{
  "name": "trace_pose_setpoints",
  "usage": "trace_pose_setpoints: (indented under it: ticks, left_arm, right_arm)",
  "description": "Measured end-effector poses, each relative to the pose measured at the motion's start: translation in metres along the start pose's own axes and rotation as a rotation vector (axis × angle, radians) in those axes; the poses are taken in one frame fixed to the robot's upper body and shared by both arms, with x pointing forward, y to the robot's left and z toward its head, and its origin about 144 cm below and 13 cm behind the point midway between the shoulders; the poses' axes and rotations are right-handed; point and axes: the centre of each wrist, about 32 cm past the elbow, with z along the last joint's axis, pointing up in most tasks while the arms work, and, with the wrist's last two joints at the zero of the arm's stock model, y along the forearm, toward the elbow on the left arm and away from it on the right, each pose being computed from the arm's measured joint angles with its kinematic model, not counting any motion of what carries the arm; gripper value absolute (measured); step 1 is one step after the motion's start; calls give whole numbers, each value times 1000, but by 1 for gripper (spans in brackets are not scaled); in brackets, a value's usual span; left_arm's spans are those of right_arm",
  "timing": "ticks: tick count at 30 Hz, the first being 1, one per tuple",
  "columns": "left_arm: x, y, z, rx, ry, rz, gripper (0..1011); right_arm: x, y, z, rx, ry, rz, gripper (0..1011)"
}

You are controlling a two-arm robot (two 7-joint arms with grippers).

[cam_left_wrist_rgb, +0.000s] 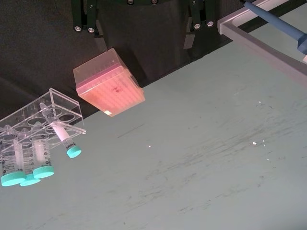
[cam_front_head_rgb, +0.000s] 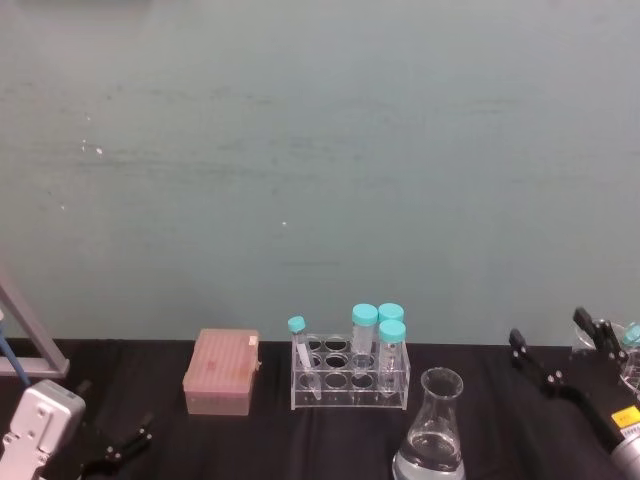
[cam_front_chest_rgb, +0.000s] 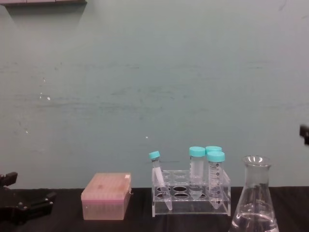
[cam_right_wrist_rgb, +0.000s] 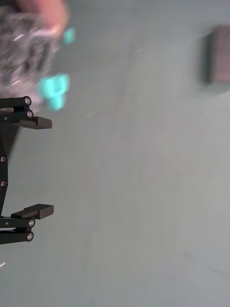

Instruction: Pick up the beaker with the right gripper, shake it three times, and then put it down.

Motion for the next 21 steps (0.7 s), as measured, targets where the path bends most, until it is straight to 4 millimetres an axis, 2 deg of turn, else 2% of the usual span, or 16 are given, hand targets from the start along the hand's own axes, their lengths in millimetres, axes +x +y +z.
trace_pose_setpoints:
  ticks: [10,16,21]
  left_arm:
    - [0,0,0,0,0,0,1000]
    - [0,0,0,0,0,0,1000]
    - [0,0,0,0,0,0,1000]
  right_arm:
    - [-3,6,18,150,125,169,1000]
    - [-9,7,24,84,192,315,1000]
    - [-14,6,25,31,214,364,1000]
